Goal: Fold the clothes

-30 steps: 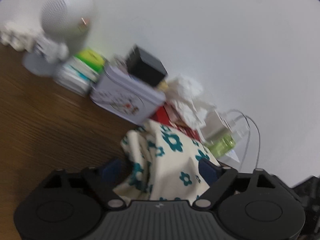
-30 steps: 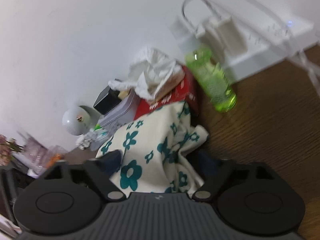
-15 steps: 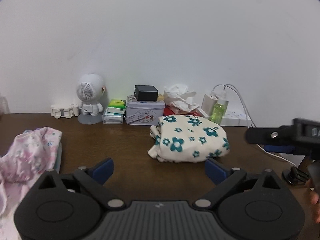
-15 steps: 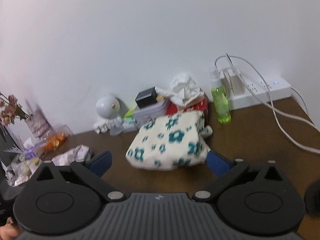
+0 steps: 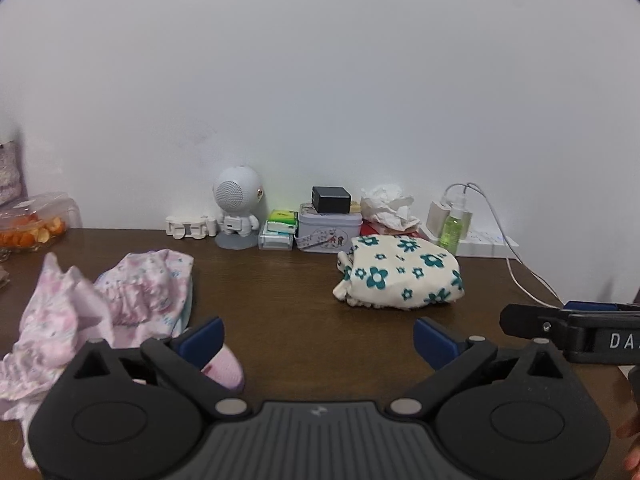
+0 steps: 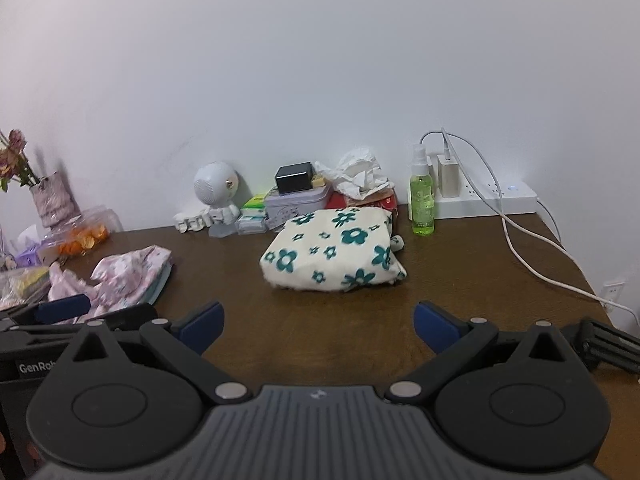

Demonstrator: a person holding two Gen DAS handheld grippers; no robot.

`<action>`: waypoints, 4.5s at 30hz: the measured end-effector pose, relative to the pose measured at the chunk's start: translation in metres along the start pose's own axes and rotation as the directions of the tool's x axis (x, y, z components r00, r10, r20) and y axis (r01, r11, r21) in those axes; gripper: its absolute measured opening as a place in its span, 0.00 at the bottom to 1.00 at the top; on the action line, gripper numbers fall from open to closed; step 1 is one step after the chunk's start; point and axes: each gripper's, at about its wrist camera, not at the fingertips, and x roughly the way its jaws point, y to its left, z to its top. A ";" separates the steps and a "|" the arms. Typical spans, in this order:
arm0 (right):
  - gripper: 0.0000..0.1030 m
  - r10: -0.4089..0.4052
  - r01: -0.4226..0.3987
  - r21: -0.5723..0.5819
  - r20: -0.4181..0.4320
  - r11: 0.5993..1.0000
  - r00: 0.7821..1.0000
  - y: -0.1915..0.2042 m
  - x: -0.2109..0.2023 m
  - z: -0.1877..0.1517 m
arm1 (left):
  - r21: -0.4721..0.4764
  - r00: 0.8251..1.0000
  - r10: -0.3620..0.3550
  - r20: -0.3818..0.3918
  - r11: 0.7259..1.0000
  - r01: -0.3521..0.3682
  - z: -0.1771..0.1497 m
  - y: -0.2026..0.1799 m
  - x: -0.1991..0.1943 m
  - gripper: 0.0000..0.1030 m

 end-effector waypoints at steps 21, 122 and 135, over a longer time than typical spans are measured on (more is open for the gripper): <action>1.00 -0.003 0.006 -0.090 0.037 0.996 0.999 0.052 -0.144 -0.097 | 0.024 0.994 -0.112 -0.010 0.993 0.112 -0.098 -0.001 -0.139 1.00; 1.00 0.024 -0.027 -0.041 -0.081 0.999 0.996 0.084 -0.256 -0.233 | -0.003 0.996 -0.058 -0.064 0.998 0.058 -0.214 0.003 -0.266 1.00; 1.00 0.029 -0.031 -0.028 -0.092 0.999 0.995 0.084 -0.253 -0.236 | -0.009 0.996 -0.054 -0.076 0.999 0.053 -0.216 0.003 -0.264 1.00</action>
